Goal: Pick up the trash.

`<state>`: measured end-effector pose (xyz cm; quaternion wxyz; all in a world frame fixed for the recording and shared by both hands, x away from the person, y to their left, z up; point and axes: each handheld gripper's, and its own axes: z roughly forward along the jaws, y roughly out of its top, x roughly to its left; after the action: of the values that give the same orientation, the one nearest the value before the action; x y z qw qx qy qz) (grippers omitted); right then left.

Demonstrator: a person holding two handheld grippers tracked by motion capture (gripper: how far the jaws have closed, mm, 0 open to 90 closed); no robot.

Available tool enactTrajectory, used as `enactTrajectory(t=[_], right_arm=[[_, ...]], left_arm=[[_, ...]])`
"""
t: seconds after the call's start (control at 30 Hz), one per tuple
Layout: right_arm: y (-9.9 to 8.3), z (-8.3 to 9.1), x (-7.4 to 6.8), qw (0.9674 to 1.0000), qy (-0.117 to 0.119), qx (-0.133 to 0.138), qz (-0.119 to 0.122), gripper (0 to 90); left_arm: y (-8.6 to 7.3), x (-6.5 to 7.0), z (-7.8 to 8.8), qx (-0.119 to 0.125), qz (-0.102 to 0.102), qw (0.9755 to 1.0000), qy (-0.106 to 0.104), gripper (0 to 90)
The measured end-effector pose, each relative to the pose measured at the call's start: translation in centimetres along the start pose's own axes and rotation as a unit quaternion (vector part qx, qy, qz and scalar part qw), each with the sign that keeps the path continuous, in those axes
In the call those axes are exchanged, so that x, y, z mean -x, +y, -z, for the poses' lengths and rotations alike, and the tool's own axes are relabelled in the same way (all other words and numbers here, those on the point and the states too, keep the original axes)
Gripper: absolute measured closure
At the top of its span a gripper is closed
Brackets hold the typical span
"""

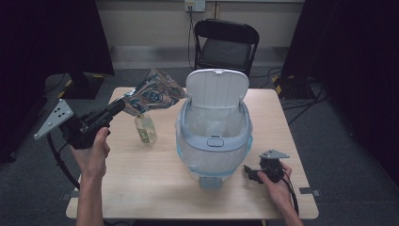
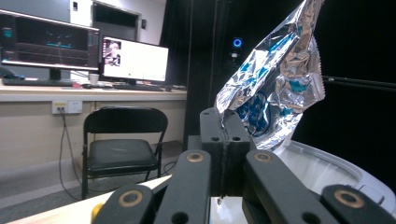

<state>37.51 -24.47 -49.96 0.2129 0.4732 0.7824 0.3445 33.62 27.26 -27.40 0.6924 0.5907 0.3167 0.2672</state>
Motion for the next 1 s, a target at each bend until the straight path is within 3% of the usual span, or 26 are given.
enactTrajectory(t=[0.27, 0.43, 1.0], right_arm=[[0.0, 0.0, 0.0, 1.0000, 0.000, 0.000, 0.000, 16.8], [0.0, 0.0, 0.0, 1.0000, 0.000, 0.000, 0.000, 16.8], [0.0, 0.0, 0.0, 1.0000, 0.000, 0.000, 0.000, 16.8]], left_arm=[[1.3, 1.1, -1.3, 0.000, -0.013, 0.9998, -0.018, 90.0], [2.0, 2.0, -2.3, -0.002, -0.010, 0.9993, -0.036, 90.0], [2.3, 5.3, -6.5, -0.021, -0.015, 0.9956, -0.090, 90.0]])
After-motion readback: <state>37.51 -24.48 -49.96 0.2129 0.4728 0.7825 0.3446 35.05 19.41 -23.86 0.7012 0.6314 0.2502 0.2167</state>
